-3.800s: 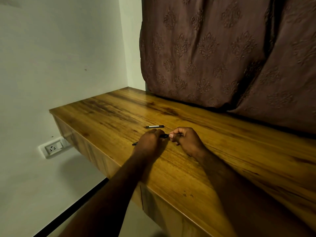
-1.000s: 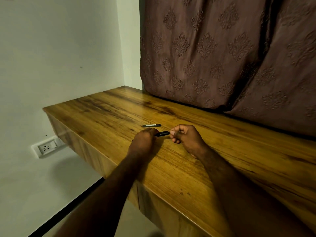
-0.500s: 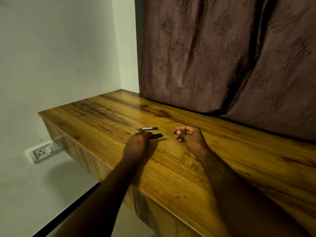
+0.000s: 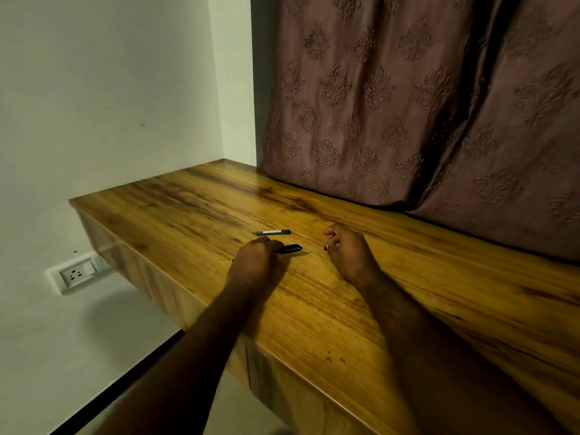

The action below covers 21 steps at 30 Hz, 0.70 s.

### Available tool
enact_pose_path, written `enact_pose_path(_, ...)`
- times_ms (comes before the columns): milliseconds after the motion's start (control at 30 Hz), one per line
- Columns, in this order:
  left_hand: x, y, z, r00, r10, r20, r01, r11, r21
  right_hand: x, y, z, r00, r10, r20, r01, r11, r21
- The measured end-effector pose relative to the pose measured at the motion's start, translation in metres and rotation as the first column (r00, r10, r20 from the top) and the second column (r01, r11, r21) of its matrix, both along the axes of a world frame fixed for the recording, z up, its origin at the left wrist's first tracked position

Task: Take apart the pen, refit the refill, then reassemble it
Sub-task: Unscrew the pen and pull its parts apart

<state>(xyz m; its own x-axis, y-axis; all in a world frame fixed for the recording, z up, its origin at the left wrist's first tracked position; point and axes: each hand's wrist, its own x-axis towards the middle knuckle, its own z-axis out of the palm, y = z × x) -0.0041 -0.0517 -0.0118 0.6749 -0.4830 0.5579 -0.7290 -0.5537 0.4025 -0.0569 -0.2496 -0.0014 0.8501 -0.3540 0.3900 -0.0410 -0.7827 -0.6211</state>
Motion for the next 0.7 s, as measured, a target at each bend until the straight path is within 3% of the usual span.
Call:
enact_pose_path(400,0.003,0.0,-0.003,1.0,0.002,-0.017,-0.002,1.0,0.003,0.004,-0.002,-0.002,0.998,-0.053,-0.045,0.054,0.999,0.009)
enact_pose_path(567,0.004,0.0,-0.004,1.0,0.002,-0.006,-0.002,1.0,0.006,0.005,-0.006,-0.004,0.998,-0.063,-0.025,0.066,0.984,0.167)
enact_pose_path(700,0.004,-0.002,-0.003,1.0,0.006,-0.011,-0.006,1.0,0.003,-0.002,-0.014,-0.003,0.975,-0.179,0.131,0.113,0.908,0.403)
